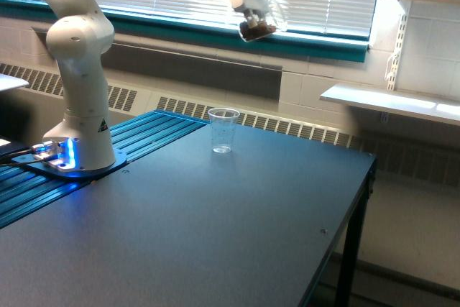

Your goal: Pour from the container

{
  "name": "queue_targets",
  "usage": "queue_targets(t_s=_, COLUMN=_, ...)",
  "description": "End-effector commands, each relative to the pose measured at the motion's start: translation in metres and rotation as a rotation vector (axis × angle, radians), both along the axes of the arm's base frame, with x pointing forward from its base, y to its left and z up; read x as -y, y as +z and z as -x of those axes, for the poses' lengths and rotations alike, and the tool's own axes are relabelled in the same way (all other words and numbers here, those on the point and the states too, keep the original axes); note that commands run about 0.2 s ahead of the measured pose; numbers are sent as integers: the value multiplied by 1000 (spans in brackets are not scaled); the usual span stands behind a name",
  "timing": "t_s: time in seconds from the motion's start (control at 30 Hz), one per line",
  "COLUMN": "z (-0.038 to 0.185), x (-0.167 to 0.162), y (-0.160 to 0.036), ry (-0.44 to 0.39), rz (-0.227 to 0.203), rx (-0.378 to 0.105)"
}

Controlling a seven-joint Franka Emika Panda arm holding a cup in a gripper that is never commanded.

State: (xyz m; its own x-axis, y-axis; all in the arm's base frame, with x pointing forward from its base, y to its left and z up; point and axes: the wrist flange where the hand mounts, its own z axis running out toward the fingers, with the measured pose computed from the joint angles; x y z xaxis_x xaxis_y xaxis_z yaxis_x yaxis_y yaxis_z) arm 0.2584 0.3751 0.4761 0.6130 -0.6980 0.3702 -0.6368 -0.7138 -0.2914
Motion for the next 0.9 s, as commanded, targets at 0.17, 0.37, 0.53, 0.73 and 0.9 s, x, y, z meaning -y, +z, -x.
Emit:
queue_targets(t_s=0.17, z=13, x=4, y=-1, ry=-48, rz=-19, rx=-2)
queue_targets(t_s=0.37, z=13, x=-6, y=0, ry=-83, rz=-33, rx=8)
queue_targets(t_s=0.53, z=9, x=-18, y=1, ry=-112, rz=-58, rx=13)
queue_targets(t_s=0.73, z=3, x=-31, y=-1, ry=-144, rz=-86, rx=10)
queue_targets(t_s=0.9, z=-2, x=-42, y=1, ry=-174, rz=-105, rx=6)
